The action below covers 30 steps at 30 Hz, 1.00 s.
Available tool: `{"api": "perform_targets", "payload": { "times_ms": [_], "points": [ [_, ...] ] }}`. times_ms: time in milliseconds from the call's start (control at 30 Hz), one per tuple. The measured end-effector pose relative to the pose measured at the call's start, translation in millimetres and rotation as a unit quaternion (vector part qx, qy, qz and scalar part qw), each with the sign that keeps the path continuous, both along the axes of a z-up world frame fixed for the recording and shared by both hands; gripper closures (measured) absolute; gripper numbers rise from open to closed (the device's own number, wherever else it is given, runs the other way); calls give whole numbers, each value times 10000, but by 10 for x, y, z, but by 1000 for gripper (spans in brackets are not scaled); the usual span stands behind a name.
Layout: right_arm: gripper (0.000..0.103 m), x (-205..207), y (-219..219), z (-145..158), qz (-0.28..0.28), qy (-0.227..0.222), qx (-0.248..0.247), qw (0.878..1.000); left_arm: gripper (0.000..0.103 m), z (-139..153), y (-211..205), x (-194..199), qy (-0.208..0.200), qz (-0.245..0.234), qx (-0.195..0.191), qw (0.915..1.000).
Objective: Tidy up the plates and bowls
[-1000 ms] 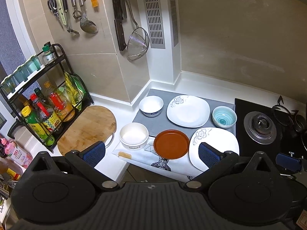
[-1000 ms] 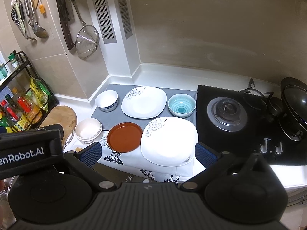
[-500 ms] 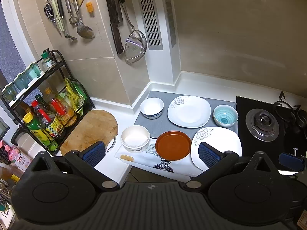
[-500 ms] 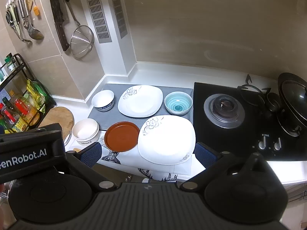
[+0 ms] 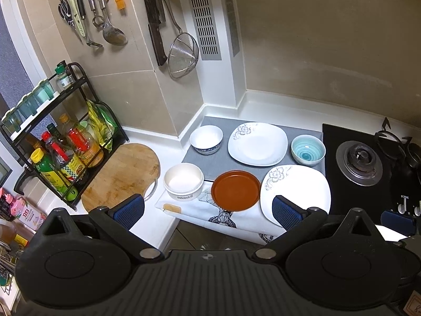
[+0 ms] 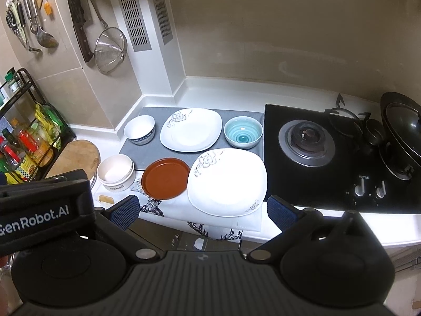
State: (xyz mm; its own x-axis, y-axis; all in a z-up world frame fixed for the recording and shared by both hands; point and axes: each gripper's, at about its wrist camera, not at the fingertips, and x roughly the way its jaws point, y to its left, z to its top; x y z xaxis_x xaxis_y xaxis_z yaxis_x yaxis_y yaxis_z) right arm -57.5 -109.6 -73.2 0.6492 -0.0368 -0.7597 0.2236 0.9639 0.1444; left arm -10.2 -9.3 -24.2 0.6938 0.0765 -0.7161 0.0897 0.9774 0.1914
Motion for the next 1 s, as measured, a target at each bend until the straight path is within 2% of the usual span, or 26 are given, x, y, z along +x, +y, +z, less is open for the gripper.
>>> {"api": "perform_targets", "payload": {
  "times_ms": [533,733,800,867,900,1000],
  "points": [
    [0,-76,-79,-113,-34,46,-60,10000,0,-135,-87,-66,62,-28,-56,10000],
    [0,-53,-100,-276,-40,8,-5,10000,0,-309,-15,-6,121,-281,-429,9986],
    [0,-49,-114,-412,-8,-44,108,9999,0,-463,35,34,74,-555,-550,9969],
    [0,-54,-161,-608,150,-152,406,9989,0,-673,162,78,-39,-675,-860,9940],
    [0,-59,-195,-725,200,-149,527,9983,0,-793,258,121,36,-615,-1023,9929],
    [0,-74,-291,-1081,332,-93,745,9966,0,-1137,545,344,703,-587,-1528,9840]
  ]
}}
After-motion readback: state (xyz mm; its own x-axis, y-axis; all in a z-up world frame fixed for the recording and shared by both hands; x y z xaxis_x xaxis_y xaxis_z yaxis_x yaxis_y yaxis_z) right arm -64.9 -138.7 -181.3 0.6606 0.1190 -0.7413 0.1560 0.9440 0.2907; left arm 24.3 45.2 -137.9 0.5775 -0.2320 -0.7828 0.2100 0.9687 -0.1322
